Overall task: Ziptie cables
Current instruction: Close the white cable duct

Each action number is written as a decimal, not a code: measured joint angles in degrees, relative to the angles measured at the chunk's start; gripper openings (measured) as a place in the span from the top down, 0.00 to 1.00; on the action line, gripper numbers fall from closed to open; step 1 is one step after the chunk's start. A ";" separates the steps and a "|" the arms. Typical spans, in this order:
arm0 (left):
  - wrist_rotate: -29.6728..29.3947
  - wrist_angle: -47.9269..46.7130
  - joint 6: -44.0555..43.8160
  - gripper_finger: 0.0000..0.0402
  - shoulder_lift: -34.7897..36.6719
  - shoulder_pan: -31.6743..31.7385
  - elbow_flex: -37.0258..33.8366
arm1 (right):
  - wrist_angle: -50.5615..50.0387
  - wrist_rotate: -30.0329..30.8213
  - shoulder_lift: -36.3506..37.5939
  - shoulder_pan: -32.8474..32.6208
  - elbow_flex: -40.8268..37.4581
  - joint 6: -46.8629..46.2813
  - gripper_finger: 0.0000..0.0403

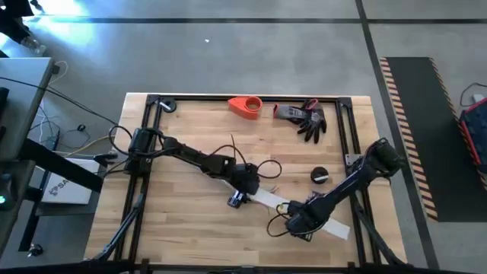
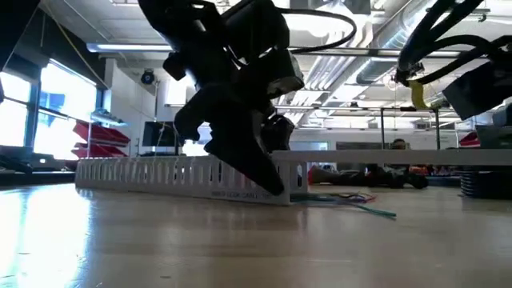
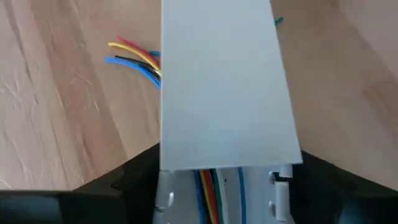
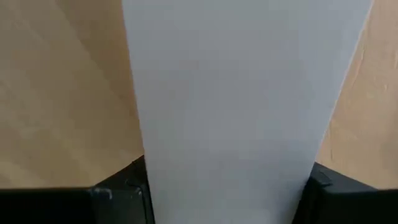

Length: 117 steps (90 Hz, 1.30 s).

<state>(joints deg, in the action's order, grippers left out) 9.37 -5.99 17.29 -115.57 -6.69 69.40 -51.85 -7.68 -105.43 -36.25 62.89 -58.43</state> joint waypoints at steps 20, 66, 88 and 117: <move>1.02 -0.28 -9.37 0.28 0.00 1.33 1.21 | 0.35 -1.42 0.00 0.70 0.00 -0.24 0.51; -4.59 -31.81 8.19 0.27 0.63 -0.16 13.78 | 0.32 -2.45 0.00 1.92 0.05 -0.68 0.51; -7.49 -34.86 10.79 0.27 0.59 1.21 9.04 | -0.16 -0.35 0.00 2.34 0.04 -0.72 0.51; -6.26 -28.54 4.82 0.33 0.87 0.83 4.53 | -1.22 1.13 0.00 3.38 0.02 3.55 0.51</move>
<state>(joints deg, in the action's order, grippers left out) 3.11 -34.52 22.11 -114.69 -5.86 73.93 -53.07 -6.55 -105.43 -32.87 62.92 -54.89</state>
